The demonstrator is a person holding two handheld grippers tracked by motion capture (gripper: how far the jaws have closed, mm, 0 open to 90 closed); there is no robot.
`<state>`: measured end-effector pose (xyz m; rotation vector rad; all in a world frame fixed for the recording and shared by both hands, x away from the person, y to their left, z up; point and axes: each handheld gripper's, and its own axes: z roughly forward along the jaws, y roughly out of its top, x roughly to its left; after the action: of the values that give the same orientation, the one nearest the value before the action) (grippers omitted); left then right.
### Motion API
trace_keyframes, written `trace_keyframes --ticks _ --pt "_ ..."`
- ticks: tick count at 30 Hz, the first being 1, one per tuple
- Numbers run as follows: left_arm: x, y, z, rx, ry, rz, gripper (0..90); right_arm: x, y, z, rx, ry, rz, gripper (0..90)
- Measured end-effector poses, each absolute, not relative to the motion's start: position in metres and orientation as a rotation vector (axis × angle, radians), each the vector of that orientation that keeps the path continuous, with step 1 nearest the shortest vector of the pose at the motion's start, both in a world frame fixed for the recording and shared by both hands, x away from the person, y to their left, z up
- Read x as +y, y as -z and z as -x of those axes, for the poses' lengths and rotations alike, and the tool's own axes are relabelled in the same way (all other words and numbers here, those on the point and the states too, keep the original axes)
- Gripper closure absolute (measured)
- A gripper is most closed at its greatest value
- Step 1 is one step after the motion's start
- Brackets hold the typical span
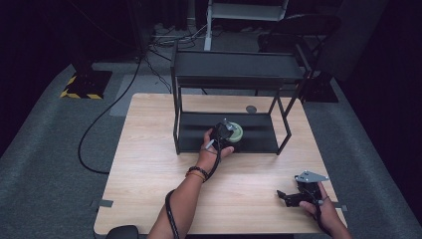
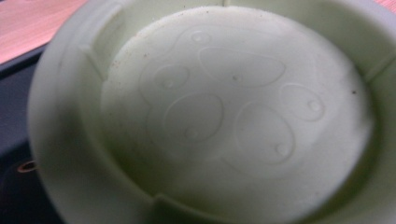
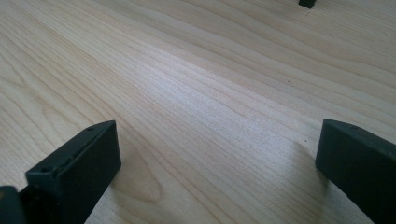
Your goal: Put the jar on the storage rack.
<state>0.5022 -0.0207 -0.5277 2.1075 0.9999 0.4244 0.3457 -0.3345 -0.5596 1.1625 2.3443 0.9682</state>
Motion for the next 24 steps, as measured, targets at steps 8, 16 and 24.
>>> trace_keyframes --ticks 8,16,24 --pt "-0.019 0.538 -0.503 1.018 -0.427 -2.072 11.4 -0.334 0.56 -0.346 2.345 -0.969 -1.16 0.0" --pt "-0.016 0.544 -0.503 1.034 -0.445 -2.044 11.3 -0.334 0.56 -0.346 2.347 -0.968 -1.158 0.0" --pt "-0.016 0.546 -0.503 1.023 -0.453 -2.036 11.2 -0.334 0.56 -0.346 2.348 -0.969 -1.157 0.0"
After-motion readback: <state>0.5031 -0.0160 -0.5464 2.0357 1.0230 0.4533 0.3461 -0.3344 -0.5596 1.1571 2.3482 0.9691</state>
